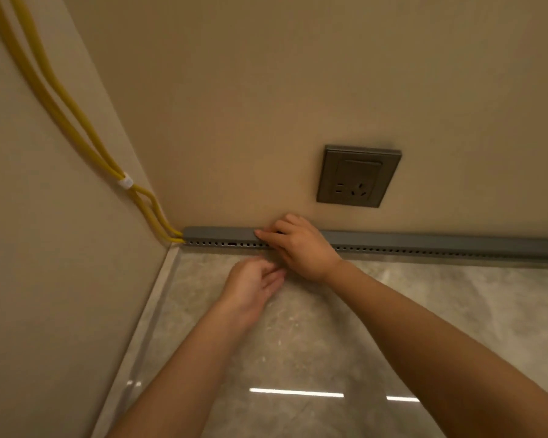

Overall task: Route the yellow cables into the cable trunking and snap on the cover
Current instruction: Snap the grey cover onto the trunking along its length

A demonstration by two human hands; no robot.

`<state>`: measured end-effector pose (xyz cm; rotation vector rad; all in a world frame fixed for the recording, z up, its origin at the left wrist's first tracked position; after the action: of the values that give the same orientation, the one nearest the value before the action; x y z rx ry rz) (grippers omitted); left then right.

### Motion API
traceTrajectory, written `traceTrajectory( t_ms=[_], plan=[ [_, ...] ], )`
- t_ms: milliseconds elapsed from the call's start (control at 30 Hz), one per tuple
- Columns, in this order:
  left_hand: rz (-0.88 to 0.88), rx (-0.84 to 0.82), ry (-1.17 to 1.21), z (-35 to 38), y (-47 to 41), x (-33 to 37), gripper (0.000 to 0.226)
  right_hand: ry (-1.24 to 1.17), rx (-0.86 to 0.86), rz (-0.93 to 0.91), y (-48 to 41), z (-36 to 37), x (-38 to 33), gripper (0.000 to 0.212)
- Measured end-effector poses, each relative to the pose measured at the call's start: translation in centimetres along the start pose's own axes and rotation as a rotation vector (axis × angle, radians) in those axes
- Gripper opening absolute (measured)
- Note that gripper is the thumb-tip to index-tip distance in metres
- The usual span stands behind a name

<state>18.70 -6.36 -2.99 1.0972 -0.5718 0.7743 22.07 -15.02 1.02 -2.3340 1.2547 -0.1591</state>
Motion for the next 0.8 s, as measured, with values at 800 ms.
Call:
traceTrajectory(
  t_ms=[800],
  plan=[
    [0.005,-0.099,0.391,5.2,0.3,1.3,0.071,-1.999,1.314,1.476,19.2,-10.6,8.8,0.07]
  ],
)
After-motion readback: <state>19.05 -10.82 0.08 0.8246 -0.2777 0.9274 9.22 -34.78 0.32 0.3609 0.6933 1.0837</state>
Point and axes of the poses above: each hand's wrist, its own y-axis away from the middle knuckle, its own z-axis out of the palm, x = y × z, the point moved 6 cm from there along -y, towards the middle knuckle, and after that the axes turned 2 degrees about x, right-handed, at the moved point
